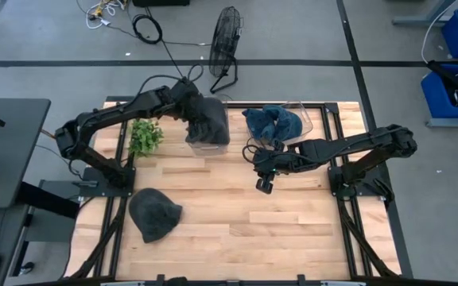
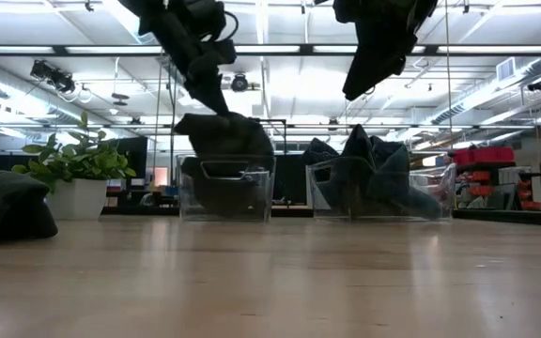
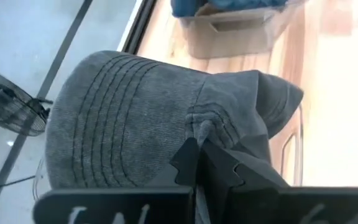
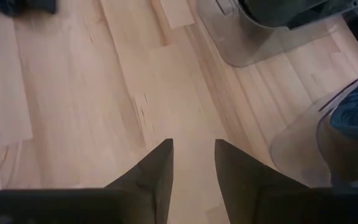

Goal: Pick & Place hat
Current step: Put the right black cap into the left transparent bin, then put the black cap into the left transparent bin

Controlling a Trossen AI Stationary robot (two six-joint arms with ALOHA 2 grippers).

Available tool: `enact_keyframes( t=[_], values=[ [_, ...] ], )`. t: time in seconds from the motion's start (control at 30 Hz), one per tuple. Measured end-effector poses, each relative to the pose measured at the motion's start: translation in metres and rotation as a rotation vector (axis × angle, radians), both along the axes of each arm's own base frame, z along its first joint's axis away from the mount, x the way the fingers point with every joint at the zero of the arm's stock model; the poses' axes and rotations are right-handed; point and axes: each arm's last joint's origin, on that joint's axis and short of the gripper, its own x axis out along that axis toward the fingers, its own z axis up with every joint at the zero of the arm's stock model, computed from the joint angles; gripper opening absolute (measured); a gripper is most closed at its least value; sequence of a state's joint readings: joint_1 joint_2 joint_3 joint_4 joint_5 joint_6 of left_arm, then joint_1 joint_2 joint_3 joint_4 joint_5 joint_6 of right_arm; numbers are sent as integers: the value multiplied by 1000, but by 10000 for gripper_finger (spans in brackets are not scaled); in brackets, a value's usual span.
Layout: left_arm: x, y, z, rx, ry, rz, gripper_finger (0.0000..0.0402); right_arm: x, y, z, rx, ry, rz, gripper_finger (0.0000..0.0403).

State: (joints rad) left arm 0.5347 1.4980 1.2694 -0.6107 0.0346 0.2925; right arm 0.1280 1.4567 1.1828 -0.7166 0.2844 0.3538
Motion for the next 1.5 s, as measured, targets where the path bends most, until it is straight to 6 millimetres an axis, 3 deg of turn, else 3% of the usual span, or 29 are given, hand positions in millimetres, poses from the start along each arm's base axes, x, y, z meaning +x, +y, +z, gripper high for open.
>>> enact_keyframes(
  t=[0.67,0.93,1.2,1.37,1.5],
  values=[
    [17,29,-55,-19,193,31,10,2,0,1,-14,-13,24,123],
    [17,28,-56,-25,195,26,43,2,0,1,-17,-16,22,123],
    [18,25,-55,-13,208,28,124,2,0,1,-13,-18,15,123],
    [15,11,-38,55,207,33,170,2,0,1,-14,-20,15,123],
    [7,-11,-14,67,159,-16,190,3,0,2,-13,-26,15,123]
  ],
)
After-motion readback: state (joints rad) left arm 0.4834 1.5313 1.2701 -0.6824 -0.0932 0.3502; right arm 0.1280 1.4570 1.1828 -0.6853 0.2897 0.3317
